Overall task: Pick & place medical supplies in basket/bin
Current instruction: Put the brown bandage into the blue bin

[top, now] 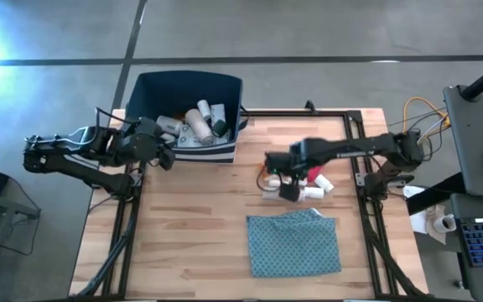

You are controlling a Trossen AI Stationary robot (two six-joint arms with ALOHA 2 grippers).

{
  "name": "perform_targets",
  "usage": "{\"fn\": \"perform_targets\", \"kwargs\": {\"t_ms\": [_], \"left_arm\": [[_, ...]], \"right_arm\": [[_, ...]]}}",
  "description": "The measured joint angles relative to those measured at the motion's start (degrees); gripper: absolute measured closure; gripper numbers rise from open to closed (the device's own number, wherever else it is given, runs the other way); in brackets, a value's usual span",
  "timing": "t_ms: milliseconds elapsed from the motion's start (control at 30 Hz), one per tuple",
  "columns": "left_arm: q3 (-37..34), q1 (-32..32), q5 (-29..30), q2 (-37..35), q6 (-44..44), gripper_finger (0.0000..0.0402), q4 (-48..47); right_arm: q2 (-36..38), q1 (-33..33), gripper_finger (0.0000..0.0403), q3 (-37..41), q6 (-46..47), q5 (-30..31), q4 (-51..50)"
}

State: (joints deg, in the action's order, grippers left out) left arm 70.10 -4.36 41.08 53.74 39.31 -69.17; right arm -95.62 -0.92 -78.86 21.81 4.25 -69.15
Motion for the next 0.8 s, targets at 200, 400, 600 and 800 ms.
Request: {"fn": "perform_targets", "kwargs": {"t_ms": [200,400,600,800], "left_arm": [[-0.09,0.0,0.0,0.0,0.02,0.0171,0.0],[-0.09,0.0,-0.01,0.0,0.44,0.0171,0.0],[-0.13,0.0,-0.02,0.54,1.35,0.0171,0.17],[-0.13,0.0,-0.03,1.08,1.77,0.0171,0.19]], "right_arm": [[-0.11,1.44,0.0064,10.68,2.19,-1.78,11.89],[-1.86,1.46,0.0058,15.11,0.41,-2.76,18.27],[-3.46,1.46,0.0057,19.17,-1.69,-4.18,25.88],[-3.6,1.44,0.007,20.41,-0.82,-4.27,27.14]]}}
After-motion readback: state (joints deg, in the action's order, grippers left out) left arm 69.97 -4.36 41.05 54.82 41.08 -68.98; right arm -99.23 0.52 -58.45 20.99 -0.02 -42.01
